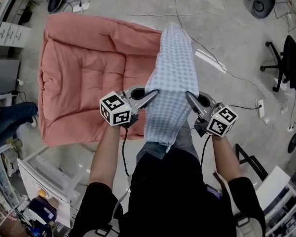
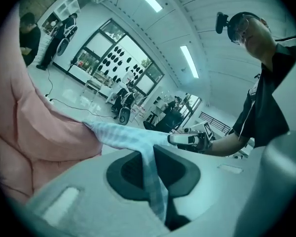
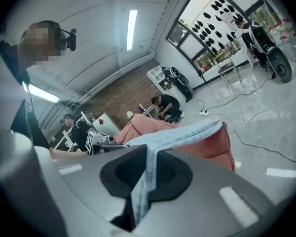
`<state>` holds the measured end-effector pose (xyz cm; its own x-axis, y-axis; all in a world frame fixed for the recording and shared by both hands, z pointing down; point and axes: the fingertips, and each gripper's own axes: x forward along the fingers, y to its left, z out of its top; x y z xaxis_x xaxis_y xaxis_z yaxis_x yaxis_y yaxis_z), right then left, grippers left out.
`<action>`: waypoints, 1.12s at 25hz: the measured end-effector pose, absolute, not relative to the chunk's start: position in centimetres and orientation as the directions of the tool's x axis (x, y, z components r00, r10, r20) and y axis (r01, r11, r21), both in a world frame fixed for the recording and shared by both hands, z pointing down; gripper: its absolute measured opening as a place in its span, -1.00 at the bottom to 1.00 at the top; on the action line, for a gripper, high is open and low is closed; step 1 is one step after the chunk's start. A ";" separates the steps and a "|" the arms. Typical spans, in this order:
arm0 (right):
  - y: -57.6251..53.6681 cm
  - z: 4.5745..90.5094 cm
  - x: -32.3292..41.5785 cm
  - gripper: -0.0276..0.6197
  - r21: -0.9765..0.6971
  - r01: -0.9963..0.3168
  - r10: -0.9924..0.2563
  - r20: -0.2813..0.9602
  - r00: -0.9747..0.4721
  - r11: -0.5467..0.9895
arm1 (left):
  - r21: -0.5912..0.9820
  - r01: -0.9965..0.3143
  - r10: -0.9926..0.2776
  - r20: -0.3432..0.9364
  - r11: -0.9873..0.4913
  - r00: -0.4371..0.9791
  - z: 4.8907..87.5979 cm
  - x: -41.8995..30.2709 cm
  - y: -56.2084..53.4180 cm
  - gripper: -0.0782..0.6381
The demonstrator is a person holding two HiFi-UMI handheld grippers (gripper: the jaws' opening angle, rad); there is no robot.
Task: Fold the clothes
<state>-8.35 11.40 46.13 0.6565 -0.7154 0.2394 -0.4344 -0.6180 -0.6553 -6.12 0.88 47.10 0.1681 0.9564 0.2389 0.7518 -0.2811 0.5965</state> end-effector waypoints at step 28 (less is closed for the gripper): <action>14.6 23.8 -15.4 -0.87 -0.451 -0.781 -0.868 -0.028 0.496 -0.432 | 0.334 0.821 0.881 0.069 -0.463 0.468 24.2 -15.7 3.4 -0.69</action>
<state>-15.41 14.64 23.75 0.4956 -0.8681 -0.0276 -0.7813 -0.4317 -0.4508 -15.74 3.39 24.17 0.4682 0.8809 0.0691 0.8213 -0.4627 0.3337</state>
